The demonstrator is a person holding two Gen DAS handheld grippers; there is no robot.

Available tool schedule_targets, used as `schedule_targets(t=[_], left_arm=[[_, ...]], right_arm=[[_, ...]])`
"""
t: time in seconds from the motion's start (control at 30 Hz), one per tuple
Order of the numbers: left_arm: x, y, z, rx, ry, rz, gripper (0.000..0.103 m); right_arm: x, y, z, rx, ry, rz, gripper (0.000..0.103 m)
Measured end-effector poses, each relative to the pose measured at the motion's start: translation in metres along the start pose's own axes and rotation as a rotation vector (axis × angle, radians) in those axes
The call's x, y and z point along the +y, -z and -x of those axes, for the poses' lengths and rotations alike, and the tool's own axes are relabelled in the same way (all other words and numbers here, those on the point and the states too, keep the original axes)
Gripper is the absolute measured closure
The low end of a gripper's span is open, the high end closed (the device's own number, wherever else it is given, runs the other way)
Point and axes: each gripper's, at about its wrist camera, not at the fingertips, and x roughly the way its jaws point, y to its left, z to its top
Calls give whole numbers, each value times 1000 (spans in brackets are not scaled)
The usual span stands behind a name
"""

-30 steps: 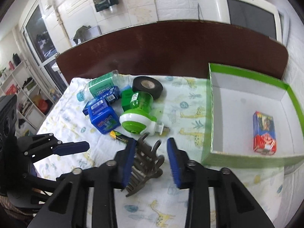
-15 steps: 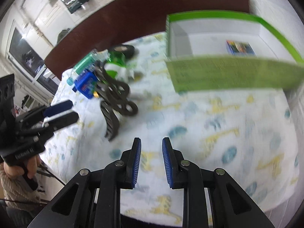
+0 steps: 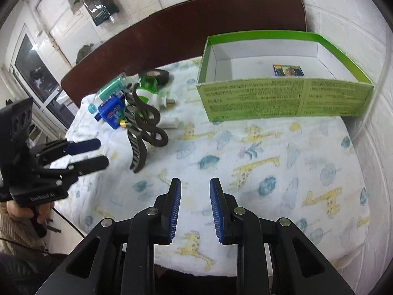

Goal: Organize rigid objects

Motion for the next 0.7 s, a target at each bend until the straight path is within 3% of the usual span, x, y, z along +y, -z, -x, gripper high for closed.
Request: schedule_targets(t=[0.13, 0.33, 0.37, 0.5, 0.63, 0.7], left_arm=[[-8, -8, -19, 24, 43, 0, 53], [-6, -10, -55, 108, 9, 19, 58], [-5, -9, -57, 117, 6, 17, 62], [2, -6, -50, 115, 6, 20, 63], [7, -4, -48, 122, 0, 31, 63], [15, -4, -51, 132, 29, 81, 60]], right_arm=[[13, -15, -6, -23, -38, 4, 77], [22, -30, -6, -47, -46, 19, 77], [25, -35, -4, -55, -42, 32, 77], [48, -59, -4, -93, -24, 147, 75], [78, -81, -21, -82, -49, 305, 38], [86, -87, -31, -65, -58, 355, 38]])
